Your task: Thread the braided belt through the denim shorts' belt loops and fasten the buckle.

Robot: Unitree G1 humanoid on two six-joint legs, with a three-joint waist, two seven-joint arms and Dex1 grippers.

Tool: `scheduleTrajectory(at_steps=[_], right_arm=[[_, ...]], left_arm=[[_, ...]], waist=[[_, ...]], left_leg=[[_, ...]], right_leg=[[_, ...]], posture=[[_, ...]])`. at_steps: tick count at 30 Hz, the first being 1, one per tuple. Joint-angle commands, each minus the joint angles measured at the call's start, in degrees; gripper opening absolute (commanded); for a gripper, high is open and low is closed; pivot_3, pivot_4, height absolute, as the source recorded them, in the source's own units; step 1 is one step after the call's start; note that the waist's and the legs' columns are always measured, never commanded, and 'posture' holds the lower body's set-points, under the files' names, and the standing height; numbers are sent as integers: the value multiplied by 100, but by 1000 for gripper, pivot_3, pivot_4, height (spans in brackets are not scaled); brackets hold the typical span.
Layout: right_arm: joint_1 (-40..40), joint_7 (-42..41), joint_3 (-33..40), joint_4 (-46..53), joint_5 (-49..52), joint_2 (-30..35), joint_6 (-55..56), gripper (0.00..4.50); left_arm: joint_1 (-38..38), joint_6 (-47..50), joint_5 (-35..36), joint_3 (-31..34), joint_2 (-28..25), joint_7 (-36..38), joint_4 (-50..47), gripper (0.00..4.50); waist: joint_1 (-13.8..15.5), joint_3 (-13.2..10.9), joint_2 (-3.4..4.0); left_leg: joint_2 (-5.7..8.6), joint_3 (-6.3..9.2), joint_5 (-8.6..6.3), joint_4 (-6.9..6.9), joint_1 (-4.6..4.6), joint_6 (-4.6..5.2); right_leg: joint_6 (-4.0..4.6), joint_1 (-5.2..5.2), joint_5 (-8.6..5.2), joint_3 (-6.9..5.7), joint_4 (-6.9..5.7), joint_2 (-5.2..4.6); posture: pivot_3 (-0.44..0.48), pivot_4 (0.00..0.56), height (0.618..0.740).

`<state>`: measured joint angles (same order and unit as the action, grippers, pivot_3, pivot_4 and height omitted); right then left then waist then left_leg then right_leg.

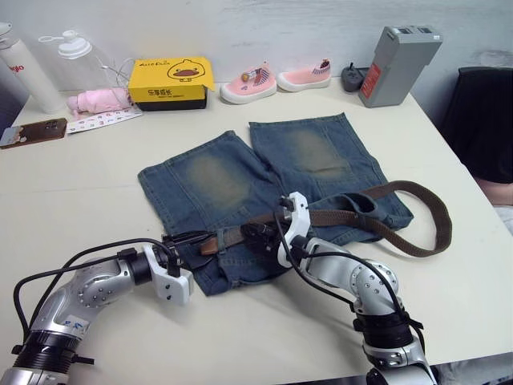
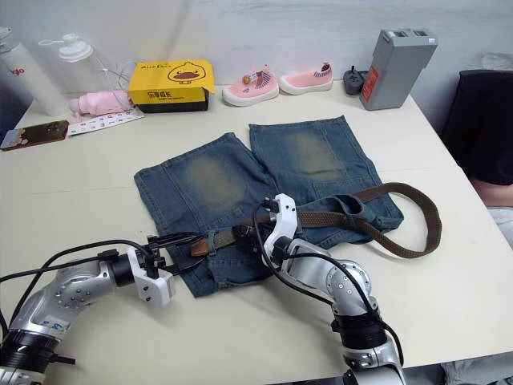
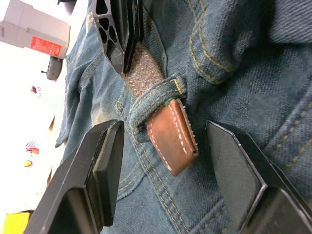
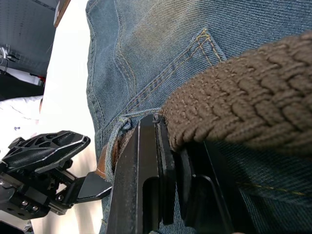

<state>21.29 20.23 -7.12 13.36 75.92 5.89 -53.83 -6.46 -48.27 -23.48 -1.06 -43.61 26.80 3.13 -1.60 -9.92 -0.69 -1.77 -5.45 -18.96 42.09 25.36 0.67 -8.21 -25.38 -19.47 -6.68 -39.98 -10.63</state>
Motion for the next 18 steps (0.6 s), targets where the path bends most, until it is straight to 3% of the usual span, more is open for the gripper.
scheduleTrajectory(at_steps=[1, 6, 18], right_arm=[[-5, -109, -10, 86, -4, -167, -134, 0], [-26, -109, 81, 119, -58, -229, -218, 0], [-68, -132, 228, 149, -151, -276, -346, 0]], left_arm=[[-17, -46, -105, -216, 30, -80, 74, 2298], [44, -60, -274, -223, -100, -222, 152, 151], [393, 125, -136, 113, -273, -530, 24, 66]], waist=[[0, 0, 0], [-4, 6, 8], [-34, 11, 16]], left_leg=[[0, 0, 0, 0, 0, 0], [-1, -1, 0, -1, 0, -1], [-4, -8, -4, -1, -1, -4]], right_leg=[[0, 0, 0, 0, 0, 0], [0, -4, 0, -1, -2, 0], [0, -7, 0, -1, -3, 1]], posture=[[0, 150, 670], [0, 150, 670], [0, 150, 670]])
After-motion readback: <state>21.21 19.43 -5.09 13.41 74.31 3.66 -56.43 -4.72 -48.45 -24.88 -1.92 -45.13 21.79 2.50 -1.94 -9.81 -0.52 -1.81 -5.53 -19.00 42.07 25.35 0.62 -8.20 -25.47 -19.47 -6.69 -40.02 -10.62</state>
